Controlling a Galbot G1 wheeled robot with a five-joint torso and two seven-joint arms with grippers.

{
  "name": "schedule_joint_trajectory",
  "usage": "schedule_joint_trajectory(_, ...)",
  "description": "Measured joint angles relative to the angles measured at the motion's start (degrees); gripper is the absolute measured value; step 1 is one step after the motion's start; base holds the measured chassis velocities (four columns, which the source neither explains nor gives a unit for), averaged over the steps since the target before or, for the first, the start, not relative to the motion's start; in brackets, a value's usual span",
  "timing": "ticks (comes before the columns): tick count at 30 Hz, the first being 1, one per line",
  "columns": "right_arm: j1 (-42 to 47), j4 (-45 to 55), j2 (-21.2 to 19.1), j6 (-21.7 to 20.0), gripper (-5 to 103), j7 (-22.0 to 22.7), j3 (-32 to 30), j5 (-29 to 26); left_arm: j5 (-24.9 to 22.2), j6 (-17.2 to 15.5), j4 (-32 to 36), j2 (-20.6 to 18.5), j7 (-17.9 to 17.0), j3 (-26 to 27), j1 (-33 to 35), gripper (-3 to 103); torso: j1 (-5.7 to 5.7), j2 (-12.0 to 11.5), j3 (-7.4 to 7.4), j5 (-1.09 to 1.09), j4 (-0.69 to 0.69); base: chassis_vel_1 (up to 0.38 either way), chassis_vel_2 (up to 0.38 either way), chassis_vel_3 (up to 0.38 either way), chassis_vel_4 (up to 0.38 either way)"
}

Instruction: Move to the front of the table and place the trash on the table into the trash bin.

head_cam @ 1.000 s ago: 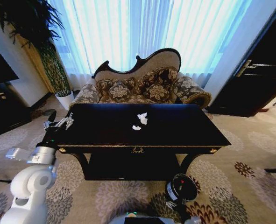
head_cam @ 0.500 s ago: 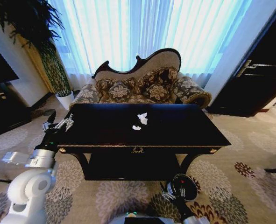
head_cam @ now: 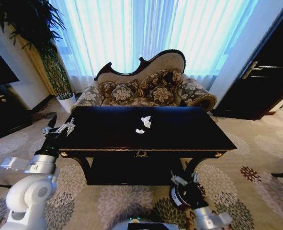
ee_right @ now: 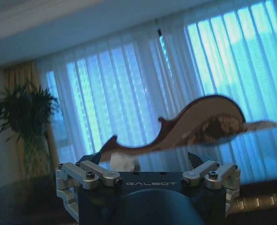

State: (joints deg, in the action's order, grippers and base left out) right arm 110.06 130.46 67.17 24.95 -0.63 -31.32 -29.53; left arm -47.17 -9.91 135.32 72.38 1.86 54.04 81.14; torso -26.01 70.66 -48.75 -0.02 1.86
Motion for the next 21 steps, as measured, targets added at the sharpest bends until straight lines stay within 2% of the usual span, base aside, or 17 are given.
schedule_joint_trajectory(4, -2.57, 4.1, 0.15, -3.13, 100, 3.52, -0.9, -0.62, 0.82, -0.03, -0.08, 0.77, 0.0, -0.15, 0.39, 100, 0.0, 0.0, 0.0, 0.0, 0.0, 0.0, 0.0, 0.0, 0.0)
schedule_joint_trajectory(6, -2.92, 4.43, 0.14, -3.41, 100, 3.8, -0.95, -0.62, 0.9, -0.03, -0.09, 0.85, 0.0, -0.21, 0.44, 100, 0.0, -0.01, 0.0, 0.0, 0.0, 0.0, 0.0, 0.0, 0.0)
schedule_joint_trajectory(9, -6.5, 7.6, -1.06, -7.32, 100, 6.76, -1.17, -1.0, 1.4, -0.05, -0.08, 1.33, 0.02, -0.74, 0.64, 100, 0.0, 0.0, 0.0, 0.0, 0.0, 0.0, 0.0, 0.0, 0.0)
schedule_joint_trajectory(11, -7.17, 8.12, -1.41, -8.11, 100, 7.27, -1.24, -1.32, 1.42, -0.05, -0.07, 1.33, 0.02, -0.76, 0.64, 100, 0.0, 0.0, 0.0, 0.0, 0.0, 0.0, 0.0, 0.0, 0.0)
schedule_joint_trajectory(15, -12.95, 11.8, -4.93, -14.81, 100, 9.95, -2.78, -5.28, 1.43, -0.06, -0.38, 1.15, 0.13, -0.85, 0.4, 100, 0.0, 0.0, 0.0, 0.01, 0.0, 0.0, 0.0, 0.0, 0.0)
schedule_joint_trajectory(20, -16.06, 12.28, -8.1, -17.89, 100, 10.63, -3.38, -7.77, 1.46, -0.06, -0.64, 1.04, 0.16, -1.31, 0.26, 100, 0.0, 0.0, 0.0, 0.0, 0.0, 0.0, 0.0, 0.0, 0.0)
schedule_joint_trajectory(21, -17.41, 11.32, -9.71, -18.51, 100, 10.69, -3.42, -8.14, 1.58, -0.06, -0.64, 1.04, 0.17, -1.73, 0.22, 100, 0.0, 0.0, 0.0, 0.0, 0.0, 0.0, 0.0, 0.0, 0.0)
